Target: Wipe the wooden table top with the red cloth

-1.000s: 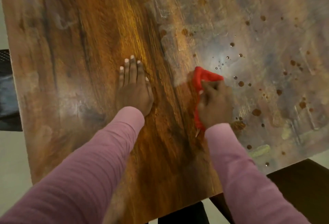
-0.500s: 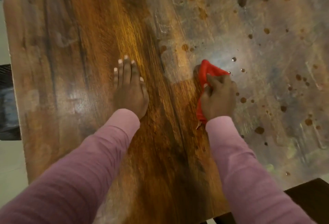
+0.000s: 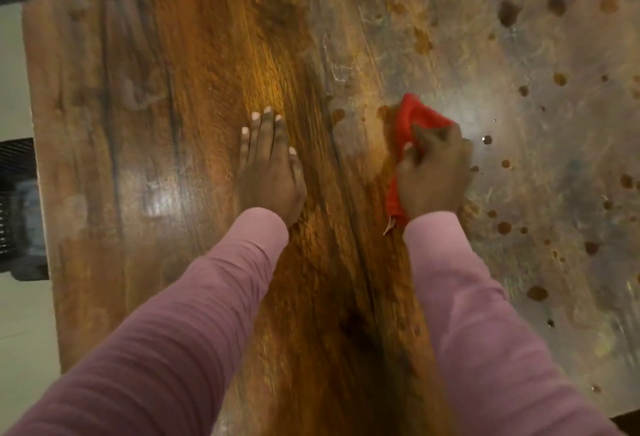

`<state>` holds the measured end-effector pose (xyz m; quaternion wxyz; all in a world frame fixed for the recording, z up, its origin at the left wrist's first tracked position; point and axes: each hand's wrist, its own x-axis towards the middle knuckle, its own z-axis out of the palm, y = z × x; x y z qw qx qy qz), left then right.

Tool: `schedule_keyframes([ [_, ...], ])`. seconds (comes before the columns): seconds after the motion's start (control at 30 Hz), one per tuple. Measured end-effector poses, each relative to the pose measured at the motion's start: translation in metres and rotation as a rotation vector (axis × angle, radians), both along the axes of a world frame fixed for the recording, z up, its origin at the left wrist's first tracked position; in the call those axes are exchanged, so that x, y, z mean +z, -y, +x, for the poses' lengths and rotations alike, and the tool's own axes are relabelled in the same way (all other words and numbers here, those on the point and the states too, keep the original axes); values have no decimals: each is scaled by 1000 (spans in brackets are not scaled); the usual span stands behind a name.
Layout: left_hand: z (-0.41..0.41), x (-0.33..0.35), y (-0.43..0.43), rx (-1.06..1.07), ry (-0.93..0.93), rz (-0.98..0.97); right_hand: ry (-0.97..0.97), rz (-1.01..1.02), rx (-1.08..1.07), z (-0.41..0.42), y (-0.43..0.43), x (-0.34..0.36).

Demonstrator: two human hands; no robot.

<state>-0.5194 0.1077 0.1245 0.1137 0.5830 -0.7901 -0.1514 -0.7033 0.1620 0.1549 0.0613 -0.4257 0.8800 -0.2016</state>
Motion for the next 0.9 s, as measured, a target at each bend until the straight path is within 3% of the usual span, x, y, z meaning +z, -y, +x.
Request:
schedule_keyframes([
  [0.07, -1, -1, 1, -4, 7, 0, 31, 38, -200, -4, 20, 3],
  [0.13, -3, -2, 0, 3, 20, 2, 20, 45, -171, 18, 27, 2],
  [0.27, -4, -3, 2, -10, 53, 4, 32, -77, 371, 74, 16, -7],
  [0.33, -3, -3, 2, -12, 61, 12, -8, -71, 511, 60, 18, -8],
  [0.4, -3, -3, 2, -6, 70, 18, -50, -53, 386, 30, 28, -8],
  [0.5, -2, -4, 2, -2, 64, 39, 60, -33, -44, -10, 58, -3],
  [0.57, -3, -5, 3, 6, 45, 55, 86, -16, -170, -3, 72, 2],
  [0.63, -3, -5, 3, 14, 38, 54, 82, -15, -27, 31, 73, 2],
  [0.77, -3, -2, 6, 59, -42, 36, 47, -30, 540, 70, 56, -7],
  [0.83, -1, 2, 14, 132, -111, 58, 2, -41, 529, 43, 61, -10],
  [0.9, 0, 4, 28, 150, -131, 73, -15, -35, 264, 10, 72, -10],
])
